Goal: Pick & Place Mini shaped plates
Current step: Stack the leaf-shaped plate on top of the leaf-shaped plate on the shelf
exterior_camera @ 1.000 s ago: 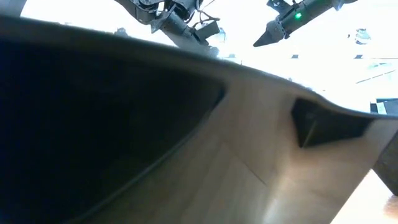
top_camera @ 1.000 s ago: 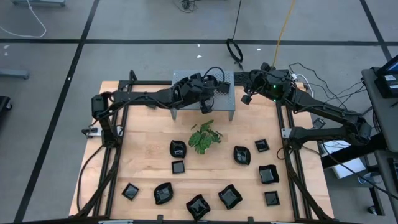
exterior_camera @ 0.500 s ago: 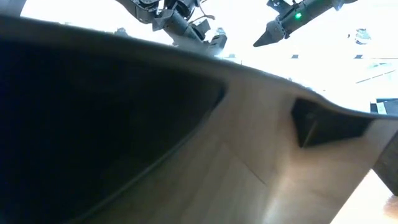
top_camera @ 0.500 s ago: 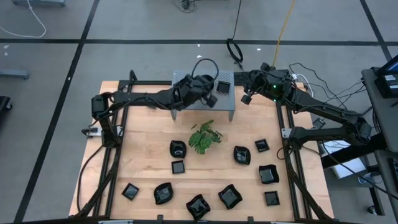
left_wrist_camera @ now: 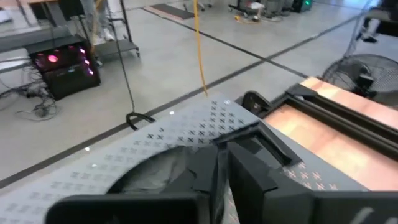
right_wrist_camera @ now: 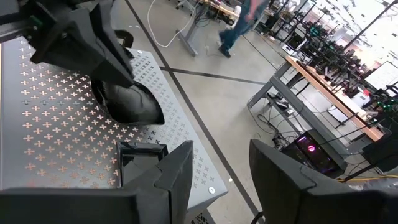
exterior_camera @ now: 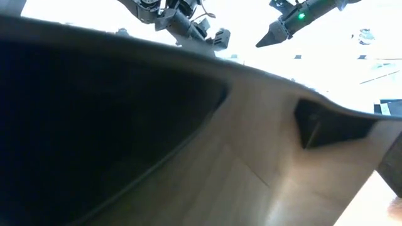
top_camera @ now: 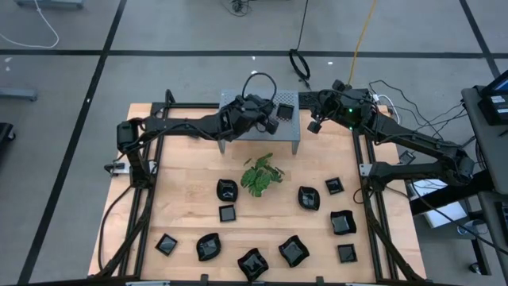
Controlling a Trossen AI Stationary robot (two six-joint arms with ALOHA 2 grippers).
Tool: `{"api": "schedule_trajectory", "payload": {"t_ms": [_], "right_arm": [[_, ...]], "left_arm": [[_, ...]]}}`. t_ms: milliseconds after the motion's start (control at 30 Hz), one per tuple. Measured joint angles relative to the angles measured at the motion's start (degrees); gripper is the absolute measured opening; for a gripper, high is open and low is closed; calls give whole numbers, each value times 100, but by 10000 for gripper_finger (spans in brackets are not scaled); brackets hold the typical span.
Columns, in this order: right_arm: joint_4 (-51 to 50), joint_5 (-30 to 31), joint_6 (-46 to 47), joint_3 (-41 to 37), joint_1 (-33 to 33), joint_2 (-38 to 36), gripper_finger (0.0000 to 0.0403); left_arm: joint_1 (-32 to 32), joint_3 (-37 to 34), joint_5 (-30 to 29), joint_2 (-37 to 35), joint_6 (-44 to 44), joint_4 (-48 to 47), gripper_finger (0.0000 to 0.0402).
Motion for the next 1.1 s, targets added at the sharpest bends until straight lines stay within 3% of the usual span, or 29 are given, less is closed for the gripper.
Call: {"api": "schedule_trajectory", "payload": {"t_ms": [300, 433, 533, 733, 867, 1100], "right_arm": [[0, 0, 0, -2, 0, 0, 144], [-8, 0, -1, -1, 0, 0, 144], [-23, 0, -20, 0, 0, 0, 144], [-38, 4, -414, -2, 1, 0, 144], [-37, 9, -427, -2, 2, 0, 144], [-39, 11, -428, -2, 0, 2, 144]], "left_arm": [[0, -2, -203, -16, 309, 451, 136], [-20, -2, -114, -124, 532, 763, 158], [-20, 0, 122, -220, 962, 621, 159], [-22, -2, 1370, -284, 2916, -396, 143], [50, -2, 1348, -286, 3527, -773, 132], [318, -2, 1454, -248, 3565, -833, 129]]}}
